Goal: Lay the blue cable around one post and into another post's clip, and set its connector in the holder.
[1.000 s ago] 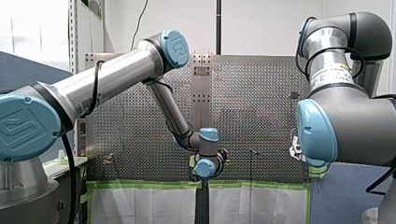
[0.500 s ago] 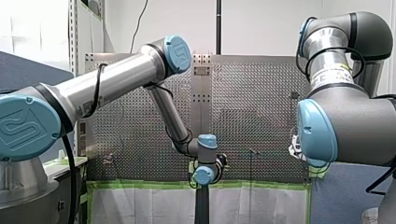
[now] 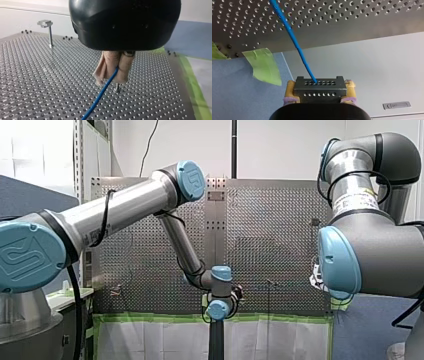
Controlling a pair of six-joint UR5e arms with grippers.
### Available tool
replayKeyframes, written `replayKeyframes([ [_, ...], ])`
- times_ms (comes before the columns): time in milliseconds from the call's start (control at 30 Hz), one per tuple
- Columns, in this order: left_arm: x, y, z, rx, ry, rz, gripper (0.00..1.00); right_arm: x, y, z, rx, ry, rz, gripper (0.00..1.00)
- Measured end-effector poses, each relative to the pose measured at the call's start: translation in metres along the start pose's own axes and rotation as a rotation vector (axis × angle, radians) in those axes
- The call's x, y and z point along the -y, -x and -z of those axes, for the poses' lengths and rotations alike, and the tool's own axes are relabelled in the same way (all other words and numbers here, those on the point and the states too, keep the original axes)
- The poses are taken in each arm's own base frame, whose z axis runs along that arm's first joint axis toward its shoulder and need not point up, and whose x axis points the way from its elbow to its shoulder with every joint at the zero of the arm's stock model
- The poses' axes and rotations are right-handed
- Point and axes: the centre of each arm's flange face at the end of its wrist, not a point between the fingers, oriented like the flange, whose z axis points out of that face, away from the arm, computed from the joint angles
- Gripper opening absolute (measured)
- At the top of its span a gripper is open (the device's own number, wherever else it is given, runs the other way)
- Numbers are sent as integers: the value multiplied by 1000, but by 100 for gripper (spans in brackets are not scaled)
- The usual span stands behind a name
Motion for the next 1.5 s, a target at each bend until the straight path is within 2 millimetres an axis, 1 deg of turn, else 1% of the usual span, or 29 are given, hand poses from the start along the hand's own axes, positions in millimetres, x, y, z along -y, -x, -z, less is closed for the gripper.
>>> replayKeyframes([
  [267,-4,1,-4,0,7,0,0,2,2,1,3,-4,-1,7],
  [367,-6,2,-5,-2,12,5,0,1,9,3,17,-1,-2,7],
  [500,-10,3,-8,-9,21,7,0,-1,25,6,40,4,-15,7],
  [600,-12,5,-12,-16,29,4,0,-2,30,7,45,4,-21,7],
  [900,-16,11,-23,-12,39,5,0,-5,27,1,37,8,-42,7],
  [1100,-20,14,-30,-6,48,6,0,0,24,-5,28,-3,-52,7],
  [1333,-21,19,-39,-3,51,7,0,5,24,-5,27,-11,-49,7],
  [1433,-20,16,-42,-12,51,3,0,8,24,-5,22,-13,-48,7],
  [1500,-20,9,-43,-27,51,-6,0,9,24,-5,17,-15,-48,7],
])
